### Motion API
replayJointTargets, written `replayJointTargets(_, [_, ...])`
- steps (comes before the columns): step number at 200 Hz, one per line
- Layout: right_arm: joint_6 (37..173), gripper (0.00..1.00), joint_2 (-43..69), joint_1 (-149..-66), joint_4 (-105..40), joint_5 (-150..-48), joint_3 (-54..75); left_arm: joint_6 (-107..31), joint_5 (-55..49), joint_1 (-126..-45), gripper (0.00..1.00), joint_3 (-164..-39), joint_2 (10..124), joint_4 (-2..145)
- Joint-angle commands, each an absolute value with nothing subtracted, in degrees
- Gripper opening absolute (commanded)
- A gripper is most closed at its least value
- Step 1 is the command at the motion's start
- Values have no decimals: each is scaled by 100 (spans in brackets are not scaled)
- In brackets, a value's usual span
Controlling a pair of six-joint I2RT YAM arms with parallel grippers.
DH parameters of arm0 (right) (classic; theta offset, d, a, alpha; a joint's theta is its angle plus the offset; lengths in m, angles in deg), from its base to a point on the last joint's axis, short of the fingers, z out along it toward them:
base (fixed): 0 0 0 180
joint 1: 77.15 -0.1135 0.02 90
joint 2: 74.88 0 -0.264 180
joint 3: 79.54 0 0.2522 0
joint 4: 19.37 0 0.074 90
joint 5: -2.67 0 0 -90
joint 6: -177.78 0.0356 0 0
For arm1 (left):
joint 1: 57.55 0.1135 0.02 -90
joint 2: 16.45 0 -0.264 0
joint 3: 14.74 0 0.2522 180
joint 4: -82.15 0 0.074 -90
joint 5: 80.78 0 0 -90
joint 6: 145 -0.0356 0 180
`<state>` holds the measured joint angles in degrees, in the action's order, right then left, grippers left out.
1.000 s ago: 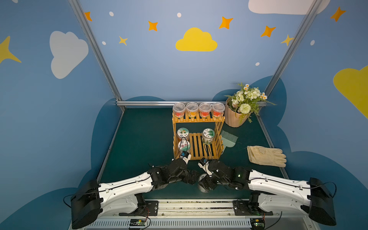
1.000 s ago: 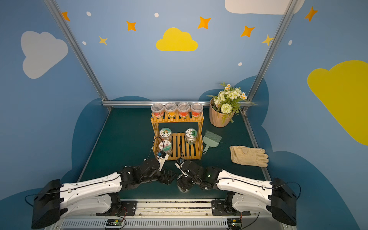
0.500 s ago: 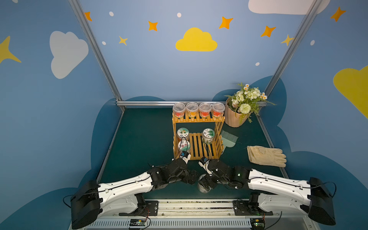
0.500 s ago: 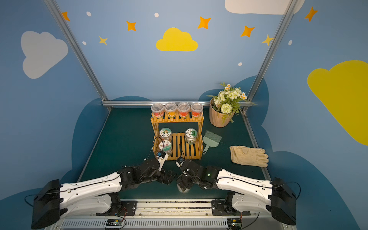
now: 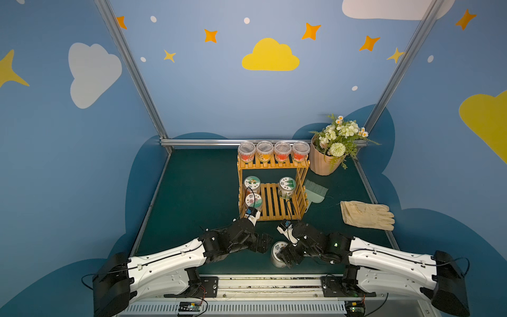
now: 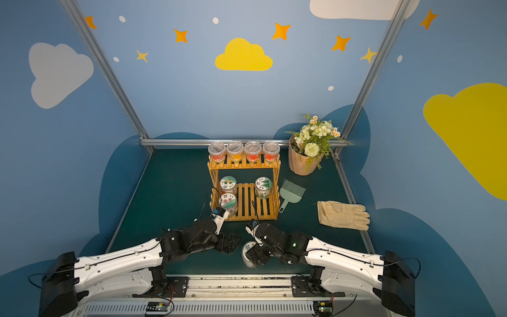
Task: Place the seed container on the shelf
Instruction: Pick up the seed jar at the center of the board.
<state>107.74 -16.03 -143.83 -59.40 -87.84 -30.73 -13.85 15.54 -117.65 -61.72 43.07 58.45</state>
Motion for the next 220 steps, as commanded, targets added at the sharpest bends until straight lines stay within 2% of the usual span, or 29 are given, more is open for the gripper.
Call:
replayJointTargets(1, [10607, 98, -1693, -14377, -6030, -9063, -3106, -1351, 1551, -11754, 100, -6227, 4279, 5774])
replayJointTargets(28, [10653, 98, -1913, -14376, -6074, -8743, -3005, -1351, 1476, -11750, 100, -6243, 4306, 5715])
replayJointTargets(46, [10518, 98, -2078, -14390, -5897, -9024, -3044, -1336, 1499, -11749, 100, -6243, 4288, 5705])
replayJointTargets(56, [10432, 93, -2138, -14455, -5735, -9141, -3130, -1327, 1535, -11750, 100, -6226, 4268, 5709])
replayJointTargets(66, [10337, 92, -2178, -14564, -5587, -9098, -3227, -1325, 1575, -11751, 100, -6212, 4250, 5688])
replayJointTargets(89, [10358, 98, -2188, -14785, -5535, -8408, -3366, -1292, 1658, -11749, 100, -6199, 4208, 5627])
replayJointTargets(109, [10355, 98, -2154, -14844, -5564, -8181, -3386, -1282, 1675, -11750, 100, -6190, 4165, 5593])
replayJointTargets(177, [10343, 98, -1741, -14931, -5073, -8800, -3432, -1272, 1705, -11741, 100, -6095, 4108, 5647])
replayJointTargets(220, [10364, 98, -1420, -14924, -5101, -8434, -3371, -1227, 1676, -11741, 100, -6094, 3959, 5470])
